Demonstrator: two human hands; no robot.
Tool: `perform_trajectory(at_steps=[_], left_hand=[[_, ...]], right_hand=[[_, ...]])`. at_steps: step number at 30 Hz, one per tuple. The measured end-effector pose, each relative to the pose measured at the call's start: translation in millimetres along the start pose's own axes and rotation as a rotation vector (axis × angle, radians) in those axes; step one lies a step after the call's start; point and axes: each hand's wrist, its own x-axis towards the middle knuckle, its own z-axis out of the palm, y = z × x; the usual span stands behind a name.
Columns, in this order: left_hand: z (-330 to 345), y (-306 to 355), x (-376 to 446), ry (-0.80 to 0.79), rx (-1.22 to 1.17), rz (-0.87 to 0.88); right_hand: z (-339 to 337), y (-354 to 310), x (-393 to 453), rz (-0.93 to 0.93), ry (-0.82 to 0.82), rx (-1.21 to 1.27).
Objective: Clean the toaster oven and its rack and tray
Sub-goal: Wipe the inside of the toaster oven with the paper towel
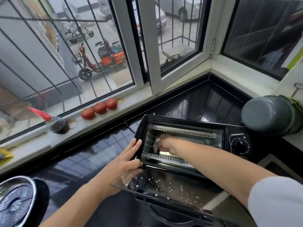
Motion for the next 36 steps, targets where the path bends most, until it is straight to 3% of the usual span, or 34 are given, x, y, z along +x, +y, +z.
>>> perform_trajectory(at_steps=[7, 15, 21, 24, 28, 32, 36], left_hand=[[2.8, -3.7, -2.5, -0.026, -0.053, -0.060], [5.2, -3.5, -1.5, 0.008, -0.030, -0.003], [2.3, -3.1, -3.8, -0.007, -0.045, 0.028], [5.2, -2.7, -6.5, 0.005, -0.017, 0.044], [7.3, -2.2, -8.1, 0.032, -0.005, 0.049], [10.7, -1.9, -12.1, 0.029, 0.001, 0.022], [5.6, 1.7, -14.5, -0.036, -0.189, -0.042]], right_hand=[[15.3, -2.1, 21.7, 0.096, 0.153, 0.104], [14.2, -11.8, -16.8, 0.116, -0.042, 0.462], [13.6, -29.0, -71.1, -0.072, -0.218, 0.400], [12.8, -19.6, -73.3, 0.009, -0.342, 0.380], [23.1, -14.3, -69.0, 0.063, -0.414, 0.061], [29.6, -22.1, -80.5, -0.077, -0.355, -0.434], [13.7, -20.8, -91.0, -0.172, -0.334, -0.893]])
